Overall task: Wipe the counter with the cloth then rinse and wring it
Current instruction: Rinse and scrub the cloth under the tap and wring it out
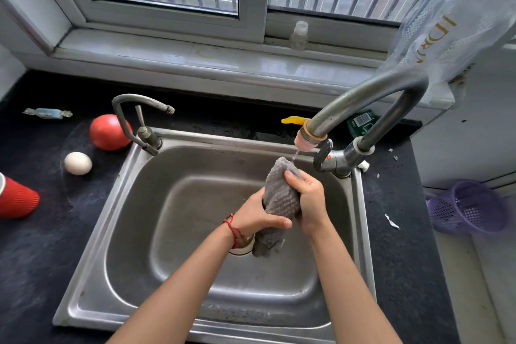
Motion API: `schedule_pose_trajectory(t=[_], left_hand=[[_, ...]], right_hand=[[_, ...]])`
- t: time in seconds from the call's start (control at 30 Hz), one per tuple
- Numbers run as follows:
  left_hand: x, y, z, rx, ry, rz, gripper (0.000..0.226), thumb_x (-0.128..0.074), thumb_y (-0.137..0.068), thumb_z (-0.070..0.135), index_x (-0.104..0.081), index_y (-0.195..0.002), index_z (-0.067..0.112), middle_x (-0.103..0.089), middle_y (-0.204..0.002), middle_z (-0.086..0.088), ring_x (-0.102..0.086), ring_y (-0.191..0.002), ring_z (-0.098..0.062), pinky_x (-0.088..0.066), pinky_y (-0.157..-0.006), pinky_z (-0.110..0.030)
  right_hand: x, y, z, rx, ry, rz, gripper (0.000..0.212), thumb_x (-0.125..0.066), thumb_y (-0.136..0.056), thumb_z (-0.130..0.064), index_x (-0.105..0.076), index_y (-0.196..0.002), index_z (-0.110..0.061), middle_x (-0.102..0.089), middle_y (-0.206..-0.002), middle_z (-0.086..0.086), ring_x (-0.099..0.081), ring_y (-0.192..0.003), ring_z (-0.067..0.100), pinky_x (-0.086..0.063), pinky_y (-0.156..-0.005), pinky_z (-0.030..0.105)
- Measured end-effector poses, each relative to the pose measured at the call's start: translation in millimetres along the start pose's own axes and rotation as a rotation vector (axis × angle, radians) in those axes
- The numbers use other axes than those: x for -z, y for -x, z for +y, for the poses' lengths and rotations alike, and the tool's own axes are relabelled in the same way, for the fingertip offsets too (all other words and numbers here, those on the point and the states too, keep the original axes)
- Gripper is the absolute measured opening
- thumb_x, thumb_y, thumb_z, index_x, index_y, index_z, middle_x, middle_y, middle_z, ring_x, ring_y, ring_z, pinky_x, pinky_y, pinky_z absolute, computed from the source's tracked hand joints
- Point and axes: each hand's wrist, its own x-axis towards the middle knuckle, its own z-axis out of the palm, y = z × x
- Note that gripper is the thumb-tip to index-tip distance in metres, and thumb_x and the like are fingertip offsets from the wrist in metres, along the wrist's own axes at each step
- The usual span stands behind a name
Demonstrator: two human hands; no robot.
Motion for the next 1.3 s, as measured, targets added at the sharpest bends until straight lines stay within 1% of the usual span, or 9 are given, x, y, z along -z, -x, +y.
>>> schedule_pose_trajectory(t=[0.17, 0.37, 0.53, 0.7, 0.9, 1.0, 1.13, 1.23, 1.3], left_hand=[[-6, 3, 6, 0.182, -0.034, -0.018, 0.028, -0.071, -0.057, 0.001, -0.059, -0.074, 0.02, -0.061, -0.065, 0.007, -0.058, -0.057, -0.005, -0.048, -0.056, -0.016], [-9, 11, 23, 0.477, 0.536, -0.142, 0.009, -0.052, -0.07, 0.003, -0.051, -0.066, 0.011, -0.043, -0.042, 0.003, -0.04, -0.033, -0.006, -0.045, -0.042, -0.018], [-12, 8, 19, 0.536, 0.587, -0.164, 0.013, -0.057, -0.076, 0.022, -0.048, -0.083, 0.027, -0.05, -0.059, 0.019, -0.047, -0.056, 0.006, -0.041, -0.061, -0.013], [-10, 25, 18, 0.563, 0.726, -0.295, 0.025, -0.057, -0.079, 0.031, -0.061, -0.077, 0.007, -0.063, -0.055, -0.003, -0.068, -0.059, -0.019, -0.06, -0.064, -0.036], [-20, 20, 8, 0.56, -0.026, 0.018, 0.022, -0.059, -0.071, 0.005, -0.044, -0.056, 0.012, -0.051, -0.032, 0.001, -0.042, -0.024, -0.013, -0.036, -0.033, -0.015], [-25, 16, 2, 0.395, -0.561, 0.117, 0.01, -0.051, -0.069, 0.009, -0.056, -0.061, 0.009, -0.071, -0.063, -0.013, -0.067, -0.053, -0.029, -0.048, -0.045, -0.025], [-28, 17, -12, 0.199, -1.122, 0.187, 0.026, -0.044, -0.079, 0.018, -0.059, -0.097, 0.008, -0.069, -0.101, -0.018, -0.063, -0.097, -0.039, -0.049, -0.075, -0.038], [-31, 16, -16, 0.182, -1.276, 0.211, 0.023, -0.047, -0.085, 0.018, -0.054, -0.103, 0.006, -0.068, -0.104, -0.017, -0.065, -0.098, -0.038, -0.05, -0.076, -0.039], [-33, 20, -15, 0.068, -1.454, 0.277, 0.024, -0.066, -0.073, 0.024, -0.059, -0.092, 0.01, -0.072, -0.08, -0.013, -0.072, -0.071, -0.029, -0.052, -0.055, -0.03]], right_hand=[[5, -12, 16, -0.011, 0.084, 0.359, 0.018, -0.066, -0.08, -0.009, -0.067, -0.089, 0.007, -0.065, -0.07, 0.005, -0.062, -0.066, 0.016, -0.052, -0.06, 0.024], [24, -6, 41, -0.403, -0.47, 0.001, 0.069, -0.045, -0.072, -0.07, -0.073, -0.09, -0.01, -0.075, -0.089, 0.012, -0.07, -0.086, 0.026, -0.053, -0.081, 0.039], [11, 0, 48, -0.313, -0.752, -0.202, 0.09, -0.077, -0.046, -0.062, -0.054, -0.118, -0.013, -0.067, -0.108, 0.015, -0.066, -0.096, 0.029, -0.055, -0.084, 0.046], [5, -17, 24, -0.307, -0.479, -0.096, 0.025, -0.069, -0.073, -0.03, -0.051, -0.068, -0.014, -0.049, -0.049, -0.002, -0.049, -0.041, 0.009, -0.046, -0.043, 0.02], [-3, -31, 36, -0.3, -0.119, 0.275, 0.034, -0.058, -0.082, 0.0, -0.039, -0.059, -0.016, -0.038, -0.033, -0.001, -0.034, -0.026, 0.01, -0.031, -0.034, 0.014], [-8, -32, 45, -0.276, 0.093, 0.404, 0.03, -0.059, -0.075, 0.004, -0.044, -0.057, -0.014, -0.044, -0.048, 0.008, -0.042, -0.042, 0.02, -0.04, -0.049, 0.029], [-11, -31, 52, -0.234, 0.266, 0.495, 0.029, -0.058, -0.07, 0.004, -0.045, -0.051, -0.014, -0.048, -0.056, 0.007, -0.049, -0.063, 0.024, -0.043, -0.065, 0.038], [-9, -32, 54, -0.245, 0.332, 0.568, 0.028, -0.061, -0.07, 0.001, -0.045, -0.051, -0.013, -0.05, -0.055, 0.004, -0.052, -0.066, 0.024, -0.044, -0.065, 0.033], [-7, -33, 55, -0.268, 0.335, 0.605, 0.029, -0.063, -0.072, -0.002, -0.044, -0.053, -0.012, -0.053, -0.061, 0.007, -0.052, -0.068, 0.023, -0.043, -0.066, 0.032]])
